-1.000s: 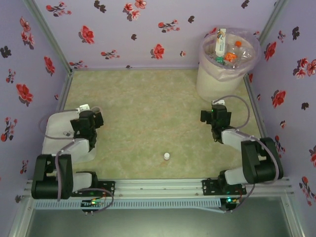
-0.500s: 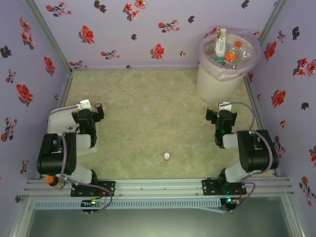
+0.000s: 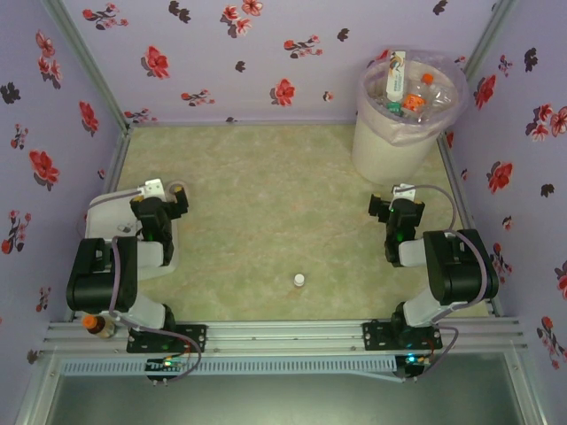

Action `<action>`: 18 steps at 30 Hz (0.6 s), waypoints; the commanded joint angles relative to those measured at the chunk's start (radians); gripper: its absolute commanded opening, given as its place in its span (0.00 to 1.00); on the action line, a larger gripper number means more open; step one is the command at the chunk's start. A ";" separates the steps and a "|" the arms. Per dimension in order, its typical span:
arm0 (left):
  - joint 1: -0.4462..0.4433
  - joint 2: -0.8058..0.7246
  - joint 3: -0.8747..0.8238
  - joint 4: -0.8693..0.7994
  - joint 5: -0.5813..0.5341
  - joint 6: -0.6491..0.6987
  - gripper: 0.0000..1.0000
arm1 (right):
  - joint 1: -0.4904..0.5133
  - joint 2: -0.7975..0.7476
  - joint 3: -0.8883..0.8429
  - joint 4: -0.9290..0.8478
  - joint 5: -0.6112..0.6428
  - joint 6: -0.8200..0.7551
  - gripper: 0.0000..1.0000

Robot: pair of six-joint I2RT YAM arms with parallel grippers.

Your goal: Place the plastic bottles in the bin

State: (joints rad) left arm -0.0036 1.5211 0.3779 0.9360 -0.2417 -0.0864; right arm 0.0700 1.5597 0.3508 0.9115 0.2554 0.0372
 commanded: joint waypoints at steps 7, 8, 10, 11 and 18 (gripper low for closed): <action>0.004 0.023 -0.005 -0.005 0.027 0.019 1.00 | -0.006 0.000 0.011 0.026 0.022 0.023 0.99; 0.004 0.025 -0.005 -0.005 0.028 0.019 1.00 | -0.006 0.000 0.012 0.024 0.021 0.024 0.99; 0.004 0.024 -0.005 -0.005 0.027 0.019 1.00 | -0.011 0.004 0.027 0.003 0.009 0.028 0.99; 0.004 0.023 -0.005 -0.005 0.028 0.019 1.00 | -0.015 0.003 0.028 -0.004 0.001 0.030 0.99; 0.004 0.023 -0.005 -0.005 0.027 0.019 0.99 | -0.029 0.000 0.026 -0.004 -0.001 0.043 0.99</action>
